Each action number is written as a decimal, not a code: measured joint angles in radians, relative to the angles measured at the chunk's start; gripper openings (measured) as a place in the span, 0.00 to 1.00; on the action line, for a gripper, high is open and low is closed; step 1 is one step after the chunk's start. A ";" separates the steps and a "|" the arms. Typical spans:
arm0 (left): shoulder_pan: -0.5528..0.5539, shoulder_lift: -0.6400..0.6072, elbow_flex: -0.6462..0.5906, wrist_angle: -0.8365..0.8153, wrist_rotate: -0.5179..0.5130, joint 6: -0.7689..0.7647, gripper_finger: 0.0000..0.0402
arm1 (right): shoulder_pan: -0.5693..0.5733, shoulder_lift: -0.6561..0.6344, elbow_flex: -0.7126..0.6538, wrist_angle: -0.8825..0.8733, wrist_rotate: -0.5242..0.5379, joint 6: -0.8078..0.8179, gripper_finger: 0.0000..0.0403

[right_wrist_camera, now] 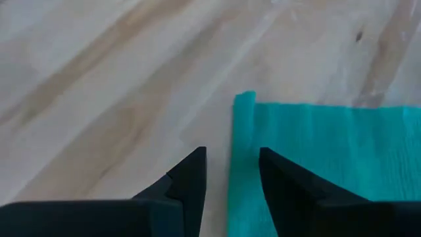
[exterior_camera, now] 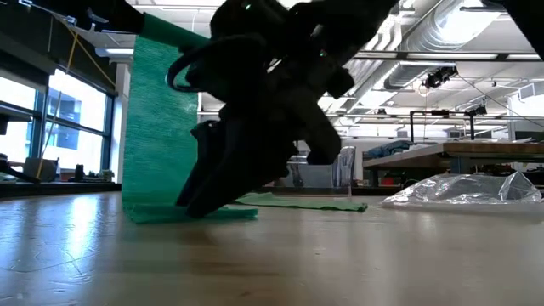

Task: Roll bandage
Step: Roll the blue bandage

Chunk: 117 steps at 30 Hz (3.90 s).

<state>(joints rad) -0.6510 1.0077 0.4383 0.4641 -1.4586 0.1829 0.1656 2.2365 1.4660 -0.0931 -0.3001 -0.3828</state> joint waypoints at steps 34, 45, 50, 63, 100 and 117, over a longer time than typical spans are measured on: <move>0.000 0.002 0.000 -0.648 0.085 -0.689 0.00 | 0.370 -0.617 0.003 -0.740 0.471 0.334 0.00; 0.000 0.002 0.000 -0.752 0.104 -0.856 0.00 | 0.679 -0.785 0.003 -0.760 0.716 0.593 0.00; 0.000 0.002 0.000 -0.781 0.113 -0.907 0.00 | 0.802 -0.803 0.003 -0.760 0.874 0.650 0.00; 0.000 0.006 0.000 -0.764 0.210 -0.930 0.00 | 0.865 -0.807 0.043 -0.759 1.233 0.520 0.00; 0.001 0.613 0.261 0.164 0.912 -0.377 0.00 | 0.256 -0.808 0.501 -0.871 1.121 0.080 0.00; -0.098 0.608 0.418 0.169 0.902 -0.150 0.00 | -0.089 -0.797 -0.028 -0.720 0.513 0.217 0.00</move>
<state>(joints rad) -0.7489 1.6161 0.8562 0.6327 -0.5561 0.0330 0.0770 1.4391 1.4376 -0.8135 0.2132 -0.1658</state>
